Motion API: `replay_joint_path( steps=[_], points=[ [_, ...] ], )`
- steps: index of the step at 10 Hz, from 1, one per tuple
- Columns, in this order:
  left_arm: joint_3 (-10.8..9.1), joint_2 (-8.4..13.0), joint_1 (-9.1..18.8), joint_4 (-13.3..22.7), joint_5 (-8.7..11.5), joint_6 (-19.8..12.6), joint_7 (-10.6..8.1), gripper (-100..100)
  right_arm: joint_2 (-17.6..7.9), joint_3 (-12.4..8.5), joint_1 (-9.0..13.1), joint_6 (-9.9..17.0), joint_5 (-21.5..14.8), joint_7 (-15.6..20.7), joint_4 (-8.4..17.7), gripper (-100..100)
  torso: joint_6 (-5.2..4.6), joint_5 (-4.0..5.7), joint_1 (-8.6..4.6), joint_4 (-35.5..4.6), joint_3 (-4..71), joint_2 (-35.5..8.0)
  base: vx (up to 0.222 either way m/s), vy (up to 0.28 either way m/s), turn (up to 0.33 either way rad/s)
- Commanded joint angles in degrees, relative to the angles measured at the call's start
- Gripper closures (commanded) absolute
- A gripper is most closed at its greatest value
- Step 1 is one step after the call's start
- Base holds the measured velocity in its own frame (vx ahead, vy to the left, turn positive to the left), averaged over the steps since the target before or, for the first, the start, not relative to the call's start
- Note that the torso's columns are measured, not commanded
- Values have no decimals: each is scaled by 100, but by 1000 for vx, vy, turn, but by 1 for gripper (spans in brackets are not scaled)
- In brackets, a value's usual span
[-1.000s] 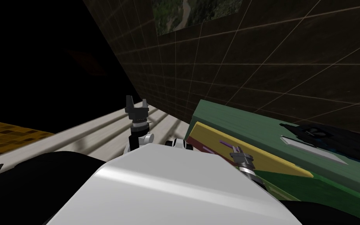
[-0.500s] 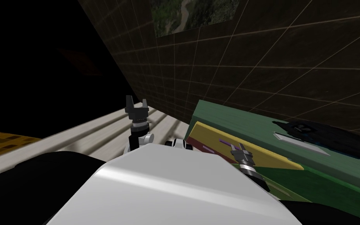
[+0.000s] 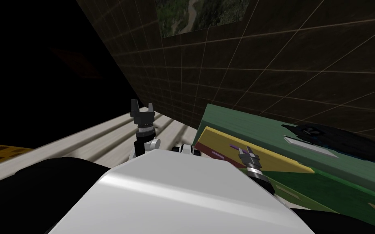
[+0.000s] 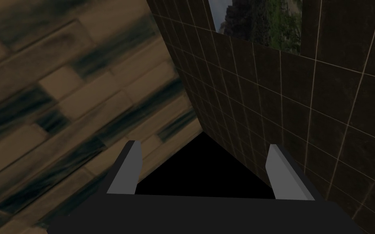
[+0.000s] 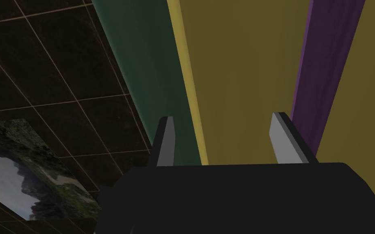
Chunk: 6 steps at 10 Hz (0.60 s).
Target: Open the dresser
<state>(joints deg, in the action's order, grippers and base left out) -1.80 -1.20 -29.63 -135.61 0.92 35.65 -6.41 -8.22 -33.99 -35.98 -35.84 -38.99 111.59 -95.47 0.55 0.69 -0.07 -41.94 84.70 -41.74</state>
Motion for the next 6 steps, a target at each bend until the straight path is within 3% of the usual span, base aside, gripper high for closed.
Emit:
replay_joint_path(
  steps=[1, 6],
  points=[
    [0, 0, 0, 0, 0, 0, 0, 0, 317, 105, 23, -63, -48, 118, 32, -100, -1, 2, -1, 2, 1, 2, 3, 15, -4],
    [0, 0, 0, 0, 0, 0, 0, 0, 1010, 101, 83, -95, -72, 253, 58, -100, 0, -2, 7, 1, 1, 3, 0, 9, -14]
  ],
)
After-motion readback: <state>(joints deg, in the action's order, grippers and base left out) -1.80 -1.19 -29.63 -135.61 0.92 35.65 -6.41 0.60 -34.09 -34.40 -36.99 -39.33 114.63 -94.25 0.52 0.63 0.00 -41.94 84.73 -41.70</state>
